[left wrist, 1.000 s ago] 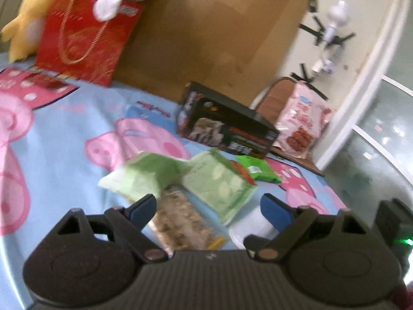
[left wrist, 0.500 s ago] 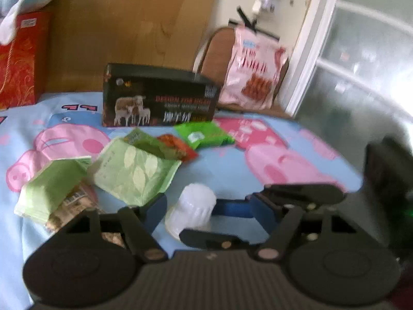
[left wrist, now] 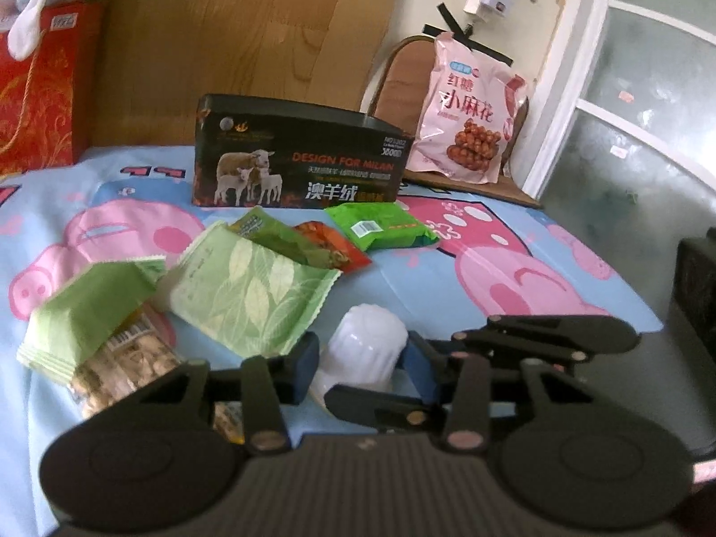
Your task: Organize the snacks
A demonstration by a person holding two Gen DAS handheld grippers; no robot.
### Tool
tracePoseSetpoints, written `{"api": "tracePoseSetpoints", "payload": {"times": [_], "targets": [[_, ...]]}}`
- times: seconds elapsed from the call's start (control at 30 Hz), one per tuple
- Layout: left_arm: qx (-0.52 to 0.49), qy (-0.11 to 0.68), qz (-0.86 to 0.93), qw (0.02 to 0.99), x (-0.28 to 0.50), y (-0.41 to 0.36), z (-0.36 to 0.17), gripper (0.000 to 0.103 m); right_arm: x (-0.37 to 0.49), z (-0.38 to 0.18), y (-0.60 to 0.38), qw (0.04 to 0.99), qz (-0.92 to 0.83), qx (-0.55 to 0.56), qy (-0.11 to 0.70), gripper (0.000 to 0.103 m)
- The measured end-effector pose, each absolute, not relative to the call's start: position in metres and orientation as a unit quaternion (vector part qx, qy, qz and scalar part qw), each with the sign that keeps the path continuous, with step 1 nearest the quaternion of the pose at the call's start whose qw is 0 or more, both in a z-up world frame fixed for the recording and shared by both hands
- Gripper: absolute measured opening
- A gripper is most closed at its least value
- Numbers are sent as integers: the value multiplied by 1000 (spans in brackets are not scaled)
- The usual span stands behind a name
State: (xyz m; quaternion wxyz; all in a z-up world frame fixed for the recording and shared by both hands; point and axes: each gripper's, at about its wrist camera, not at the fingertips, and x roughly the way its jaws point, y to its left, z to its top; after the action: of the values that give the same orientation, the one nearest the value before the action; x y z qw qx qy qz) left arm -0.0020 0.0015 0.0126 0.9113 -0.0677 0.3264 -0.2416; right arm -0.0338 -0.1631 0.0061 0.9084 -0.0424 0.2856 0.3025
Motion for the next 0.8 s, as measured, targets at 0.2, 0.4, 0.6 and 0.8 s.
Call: {"api": "tracePoseSetpoints", "payload": {"times": [0.2,0.4,0.6,0.8], "targets": [[-84,318,-242,913,-1,6,9,42,-32,6,-161,909,297,-44,287,43],[-88,312,-244,914,-3,7,10,41,-33,6,-160,911,296,-51,281,43],[-93,303,-251,915,-7,10,11,38,-35,7,-160,915,294,-55,270,40],[-91,301,-251,915,-7,9,12,38,-35,7,-160,916,293,-54,270,40]]}}
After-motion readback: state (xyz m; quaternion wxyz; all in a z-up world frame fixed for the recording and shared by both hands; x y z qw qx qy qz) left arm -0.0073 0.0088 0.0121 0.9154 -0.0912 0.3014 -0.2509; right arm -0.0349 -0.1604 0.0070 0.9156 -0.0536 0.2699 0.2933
